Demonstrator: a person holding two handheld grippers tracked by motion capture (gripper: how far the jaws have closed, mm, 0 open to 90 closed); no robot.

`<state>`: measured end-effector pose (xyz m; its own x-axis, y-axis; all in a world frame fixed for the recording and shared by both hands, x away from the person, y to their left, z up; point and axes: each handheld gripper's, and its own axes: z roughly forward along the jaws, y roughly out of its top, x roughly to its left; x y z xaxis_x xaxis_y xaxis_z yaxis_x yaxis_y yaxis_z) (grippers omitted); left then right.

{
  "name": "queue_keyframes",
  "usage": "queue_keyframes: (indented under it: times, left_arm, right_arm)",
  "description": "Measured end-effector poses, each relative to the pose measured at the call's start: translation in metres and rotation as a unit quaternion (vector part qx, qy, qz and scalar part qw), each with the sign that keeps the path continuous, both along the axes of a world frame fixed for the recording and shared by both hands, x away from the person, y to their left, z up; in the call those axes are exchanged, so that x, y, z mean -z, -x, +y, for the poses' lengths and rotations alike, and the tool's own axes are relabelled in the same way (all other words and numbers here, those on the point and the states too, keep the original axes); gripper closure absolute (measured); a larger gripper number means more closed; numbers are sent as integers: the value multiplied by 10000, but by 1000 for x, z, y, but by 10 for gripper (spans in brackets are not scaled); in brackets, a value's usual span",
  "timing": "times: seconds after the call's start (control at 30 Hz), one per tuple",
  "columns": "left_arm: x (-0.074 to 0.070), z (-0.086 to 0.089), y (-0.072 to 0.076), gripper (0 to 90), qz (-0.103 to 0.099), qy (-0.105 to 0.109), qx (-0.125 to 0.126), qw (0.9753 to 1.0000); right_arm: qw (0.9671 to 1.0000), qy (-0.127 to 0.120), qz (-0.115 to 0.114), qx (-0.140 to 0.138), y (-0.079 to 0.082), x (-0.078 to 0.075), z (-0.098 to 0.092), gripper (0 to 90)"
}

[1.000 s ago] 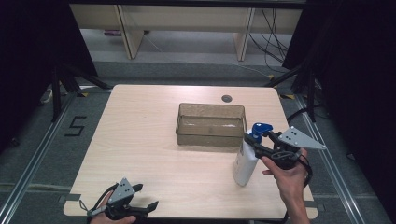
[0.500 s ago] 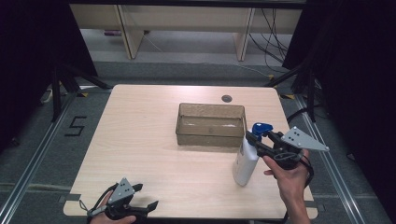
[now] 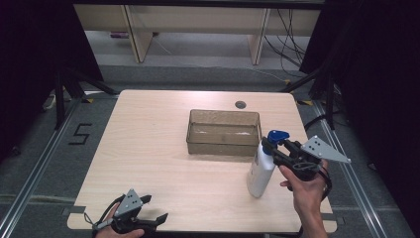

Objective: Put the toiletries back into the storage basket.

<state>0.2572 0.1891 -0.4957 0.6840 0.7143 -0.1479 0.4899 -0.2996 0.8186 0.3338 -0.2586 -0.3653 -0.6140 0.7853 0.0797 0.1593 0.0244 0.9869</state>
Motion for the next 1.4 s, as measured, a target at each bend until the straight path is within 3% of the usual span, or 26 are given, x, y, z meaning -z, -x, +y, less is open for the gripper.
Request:
queue_keyframes:
  times: [0.1,0.13,0.17,0.23,0.3,0.43,0.53,0.57,0.67,0.93,1.17,1.4]
  left_arm:
    - [1,0,0,160,-5,19,8,10000]
    - [1,0,0,160,2,15,11,10000]
    - [0,0,-1,160,3,-8,17,10000]
    - [0,0,-1,160,1,-6,15,10000]
    - [0,1,-1,160,-1,-9,11,10000]
    - [0,1,-1,160,10,-7,-1,10000]
    - [0,1,-1,160,13,9,-6,10000]
    - [0,1,-1,160,20,14,-10,10000]
    - [0,1,-1,160,37,35,-32,10000]
    - [0,1,-1,160,18,21,-48,10000]
    - [0,1,-1,160,16,39,-65,10000]
    - [0,1,-1,160,12,30,-51,10000]
  right_arm:
    - [10000,18,6,56,1,0,2,631]
    - [9999,-9,-89,83,1,0,2,631]
    - [9999,-44,4,92,1,1,3,631]
    - [9999,46,-36,154,2,0,3,633]
    - [9989,213,-315,260,2,-1,6,659]
    - [9993,195,-211,253,4,-2,10,659]
    - [9987,276,-283,310,0,-3,8,660]
    - [9992,207,-149,293,0,-4,8,660]
    - [9995,119,-132,262,-1,-4,6,661]
    - [9990,84,-341,288,0,-20,4,663]
    - [9990,20,-291,330,-3,-27,2,663]
    - [9984,53,-425,365,-10,-36,4,663]
